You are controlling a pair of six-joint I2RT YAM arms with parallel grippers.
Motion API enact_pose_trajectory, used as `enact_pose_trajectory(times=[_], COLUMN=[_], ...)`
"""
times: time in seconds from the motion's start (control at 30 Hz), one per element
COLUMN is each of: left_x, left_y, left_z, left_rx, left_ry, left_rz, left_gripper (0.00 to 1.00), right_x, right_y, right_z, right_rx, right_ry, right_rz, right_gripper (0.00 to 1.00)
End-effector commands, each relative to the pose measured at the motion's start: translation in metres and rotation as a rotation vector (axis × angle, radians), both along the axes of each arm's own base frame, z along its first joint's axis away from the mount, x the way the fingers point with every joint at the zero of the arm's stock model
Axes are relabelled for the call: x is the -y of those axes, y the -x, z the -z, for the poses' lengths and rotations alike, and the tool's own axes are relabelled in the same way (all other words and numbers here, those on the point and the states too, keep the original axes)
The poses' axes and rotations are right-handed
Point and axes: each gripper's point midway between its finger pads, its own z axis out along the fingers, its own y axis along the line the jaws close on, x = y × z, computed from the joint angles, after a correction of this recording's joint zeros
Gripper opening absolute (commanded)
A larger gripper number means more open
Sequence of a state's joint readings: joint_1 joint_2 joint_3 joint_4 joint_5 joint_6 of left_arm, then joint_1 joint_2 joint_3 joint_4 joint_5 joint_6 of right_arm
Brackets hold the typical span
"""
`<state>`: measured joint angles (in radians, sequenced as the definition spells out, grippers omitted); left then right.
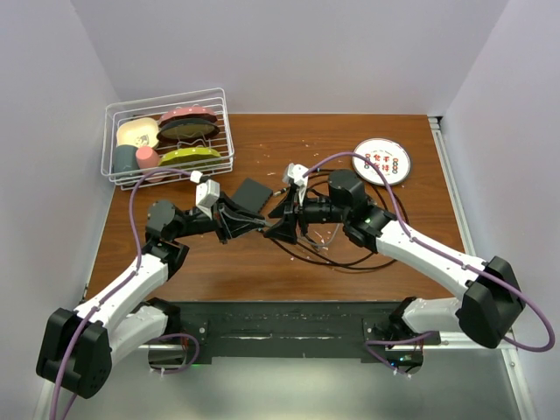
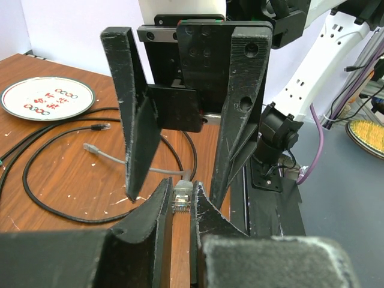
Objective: Insert the plug into the switch port
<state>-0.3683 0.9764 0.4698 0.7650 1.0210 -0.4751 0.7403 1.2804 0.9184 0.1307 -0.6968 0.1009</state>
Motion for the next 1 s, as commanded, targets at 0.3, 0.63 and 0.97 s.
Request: enact_pose_trajectory(times=[0.3,0.63,0.97], left_x=[0.002,0.002,-0.041], left_y=[-0.004,-0.007,-0.067], left_z=[-0.019,-0.021,-0.058], left_rx=[0.063,0.057,-0.110], left_ry=[0.015,0.021,0.107], left_rz=[-0.007,-0.025,-0.534], left_gripper=[0.00,0.11,0.81], right_x=[-0.004,-0.004,-0.010], right_y=[-0.012,-0.020,-0.014], right_z=[-0.041,-0.036,-0.016], right_rx=[0.088,0.086,0.170], right_ry=[-0.082,-0.059,0.092], right_rz=[0.058,0.095,0.160], right_gripper=[0.47,0.00,0.00])
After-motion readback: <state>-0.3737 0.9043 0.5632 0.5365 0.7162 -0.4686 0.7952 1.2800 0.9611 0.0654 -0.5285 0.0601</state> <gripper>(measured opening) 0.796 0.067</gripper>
